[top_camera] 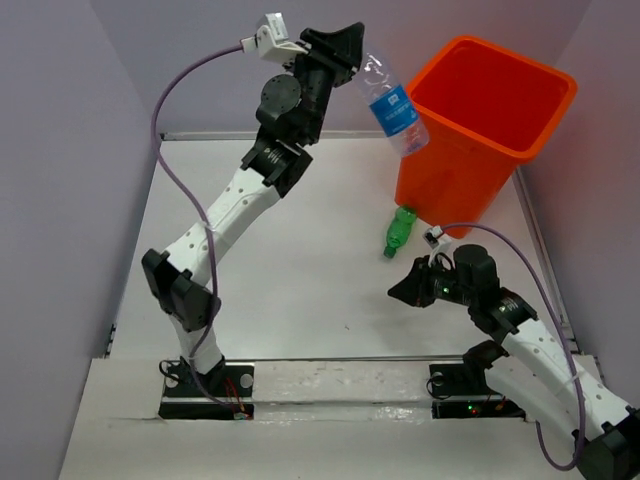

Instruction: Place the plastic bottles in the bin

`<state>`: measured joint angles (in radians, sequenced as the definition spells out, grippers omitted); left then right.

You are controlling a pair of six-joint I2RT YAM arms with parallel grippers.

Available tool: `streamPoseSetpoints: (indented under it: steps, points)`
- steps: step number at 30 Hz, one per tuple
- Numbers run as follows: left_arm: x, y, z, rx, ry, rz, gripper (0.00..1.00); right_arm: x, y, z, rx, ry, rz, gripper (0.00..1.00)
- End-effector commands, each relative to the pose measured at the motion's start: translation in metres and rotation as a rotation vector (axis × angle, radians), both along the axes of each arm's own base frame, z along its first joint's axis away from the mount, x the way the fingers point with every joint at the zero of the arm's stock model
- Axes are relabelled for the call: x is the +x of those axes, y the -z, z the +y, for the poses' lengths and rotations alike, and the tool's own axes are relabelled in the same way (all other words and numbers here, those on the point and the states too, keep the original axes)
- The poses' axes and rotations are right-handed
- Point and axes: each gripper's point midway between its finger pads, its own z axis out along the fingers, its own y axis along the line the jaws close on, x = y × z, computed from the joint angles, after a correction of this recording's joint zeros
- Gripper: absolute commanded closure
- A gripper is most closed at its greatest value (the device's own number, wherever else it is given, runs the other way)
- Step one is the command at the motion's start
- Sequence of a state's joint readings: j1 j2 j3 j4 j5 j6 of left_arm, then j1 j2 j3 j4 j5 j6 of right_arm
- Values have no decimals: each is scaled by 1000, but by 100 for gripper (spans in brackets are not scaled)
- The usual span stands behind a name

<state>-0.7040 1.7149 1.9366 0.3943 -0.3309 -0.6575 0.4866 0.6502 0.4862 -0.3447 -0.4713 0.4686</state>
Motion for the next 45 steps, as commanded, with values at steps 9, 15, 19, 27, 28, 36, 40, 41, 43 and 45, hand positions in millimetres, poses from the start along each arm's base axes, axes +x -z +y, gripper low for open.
streamPoseSetpoints:
  steps: [9, 15, 19, 27, 28, 36, 40, 41, 43, 45]
  points:
    - [8, -58, -56, -409, -45, -349, 100, 6, -22, 37, 107, -116, -76, 79]
    - [34, 0, -95, -366, -69, -360, 84, 2, -20, 48, 108, -153, -74, 80]
    - [39, 13, -104, -296, -91, -378, 52, -4, -15, 51, 114, -168, -57, 81]
    - [36, 19, -120, -251, -39, -389, 3, 4, -20, 42, 83, -101, -93, 82]
    - [28, 6, -114, -253, -39, -409, 1, 10, -19, 38, 63, -57, -100, 82]
    - [-41, -68, -82, -29, -47, -521, 1, 44, -32, 15, 3, 167, -154, 55]
    - [-70, -63, -47, 71, -69, -446, 1, 72, -52, -3, -28, 336, -229, 29]
    - [-71, -58, -38, 77, -82, -410, 1, 78, -52, -7, -44, 369, -233, 24]
    - [-76, -37, -23, 112, -76, -317, 1, 91, -54, -17, -69, 451, -251, 17]
    - [-81, -5, -12, 136, -49, -206, 1, 103, -55, -23, -93, 521, -259, 11]
